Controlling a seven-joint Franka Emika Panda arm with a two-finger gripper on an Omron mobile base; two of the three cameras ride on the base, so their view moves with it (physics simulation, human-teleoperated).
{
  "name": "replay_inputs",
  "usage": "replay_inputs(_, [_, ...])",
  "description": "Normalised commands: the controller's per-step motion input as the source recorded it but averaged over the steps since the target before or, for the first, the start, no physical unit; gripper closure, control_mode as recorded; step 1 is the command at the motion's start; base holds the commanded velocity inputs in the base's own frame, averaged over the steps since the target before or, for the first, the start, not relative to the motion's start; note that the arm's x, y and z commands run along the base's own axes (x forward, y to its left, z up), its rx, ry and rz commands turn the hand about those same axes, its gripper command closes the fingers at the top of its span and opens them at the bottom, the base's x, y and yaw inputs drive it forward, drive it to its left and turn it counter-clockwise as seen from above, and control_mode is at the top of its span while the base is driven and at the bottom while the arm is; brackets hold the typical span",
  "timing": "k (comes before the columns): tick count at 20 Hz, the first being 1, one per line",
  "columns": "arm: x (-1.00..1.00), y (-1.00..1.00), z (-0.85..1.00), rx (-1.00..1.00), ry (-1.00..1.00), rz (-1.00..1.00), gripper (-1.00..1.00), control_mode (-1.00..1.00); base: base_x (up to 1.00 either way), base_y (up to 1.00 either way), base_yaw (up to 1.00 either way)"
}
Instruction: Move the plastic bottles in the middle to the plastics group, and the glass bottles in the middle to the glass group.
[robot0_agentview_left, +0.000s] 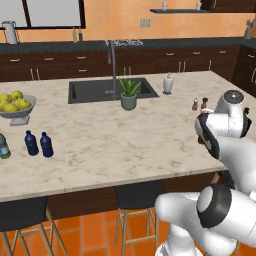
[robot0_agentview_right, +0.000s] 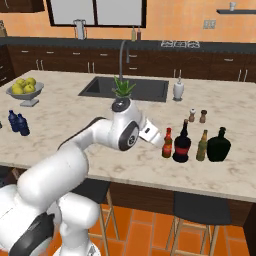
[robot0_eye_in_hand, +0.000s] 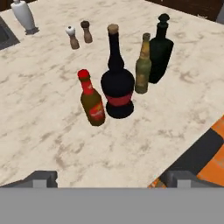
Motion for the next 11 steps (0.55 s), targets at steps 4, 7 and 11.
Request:
replay_inputs(4, [-0.96,0.54,0.34,0.0,0.0,0.3,-1.0,-1.0,0.0,0.0,0.0])
replay_inputs(7, [-1.0,0.55,0.39,0.0,-0.02,0.29,-1.0,-1.0,0.0,0.0,0.0])
replay_inputs(11, [-1.0,0.53,0.58,-0.01,-0.07,0.26,-1.0,-1.0,0.0,0.0,0.0])
